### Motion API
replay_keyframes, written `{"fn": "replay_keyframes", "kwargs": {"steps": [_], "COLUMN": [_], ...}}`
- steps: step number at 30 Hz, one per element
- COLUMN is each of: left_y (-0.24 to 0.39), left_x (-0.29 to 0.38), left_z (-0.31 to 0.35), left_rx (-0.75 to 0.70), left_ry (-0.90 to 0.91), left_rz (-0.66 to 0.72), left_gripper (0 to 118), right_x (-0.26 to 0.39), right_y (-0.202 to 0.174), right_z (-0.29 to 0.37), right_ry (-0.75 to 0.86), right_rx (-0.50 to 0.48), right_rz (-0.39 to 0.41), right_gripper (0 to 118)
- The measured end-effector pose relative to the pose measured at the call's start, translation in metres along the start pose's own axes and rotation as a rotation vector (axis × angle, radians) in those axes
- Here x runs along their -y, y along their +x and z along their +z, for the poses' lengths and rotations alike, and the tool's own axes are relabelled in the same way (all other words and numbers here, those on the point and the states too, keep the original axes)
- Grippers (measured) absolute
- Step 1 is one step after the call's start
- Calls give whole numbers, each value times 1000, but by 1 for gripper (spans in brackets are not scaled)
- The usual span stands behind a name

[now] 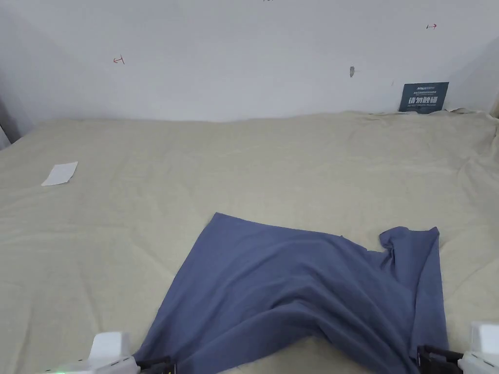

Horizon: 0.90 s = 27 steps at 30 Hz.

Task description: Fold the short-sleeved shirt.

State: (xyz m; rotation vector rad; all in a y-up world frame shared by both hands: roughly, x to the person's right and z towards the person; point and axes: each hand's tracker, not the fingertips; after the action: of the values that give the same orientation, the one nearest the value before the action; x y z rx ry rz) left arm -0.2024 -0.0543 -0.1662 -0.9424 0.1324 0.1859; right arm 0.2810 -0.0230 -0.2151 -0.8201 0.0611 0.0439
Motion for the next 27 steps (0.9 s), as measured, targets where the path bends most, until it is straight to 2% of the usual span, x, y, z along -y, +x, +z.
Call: {"fn": "replay_keyframes", "kwargs": {"steps": [7, 12, 15, 18, 19, 21, 23, 24, 25, 27], "left_y": [27, 47, 58, 63, 65, 68, 73, 75, 77, 78], "left_x": [-45, -81, -93, -96, -97, -94, -90, -89, -87, -86], "left_z": [28, 48, 58, 63, 63, 64, 65, 64, 64, 64], "left_rx": [22, 38, 27, 51, 53, 45, 27, 17, 16, 28], "left_ry": [197, 333, 454, 586, 619, 685, 737, 750, 748, 757], "left_rz": [-29, -64, -66, -39, -36, -42, -58, -64, -63, -58], "left_gripper": [113, 112, 105, 92, 83, 80, 63, 51, 38, 21], "right_x": [-45, -69, -76, -78, -78, -76, -73, -72, -71, -68], "right_y": [-4, -17, -20, -29, -31, -30, -31, -31, -30, -30], "right_z": [38, 68, 74, 83, 85, 85, 86, 86, 84, 83], "right_ry": [222, 431, 515, 568, 585, 612, 643, 650, 656, 660], "right_rx": [-23, 39, 79, 92, 90, 99, 99, 97, 96, 115], "right_rz": [2, 53, 81, 76, 71, 61, 38, 32, 25, 13], "right_gripper": [103, 112, 112, 110, 106, 104, 84, 71, 51, 24]}}
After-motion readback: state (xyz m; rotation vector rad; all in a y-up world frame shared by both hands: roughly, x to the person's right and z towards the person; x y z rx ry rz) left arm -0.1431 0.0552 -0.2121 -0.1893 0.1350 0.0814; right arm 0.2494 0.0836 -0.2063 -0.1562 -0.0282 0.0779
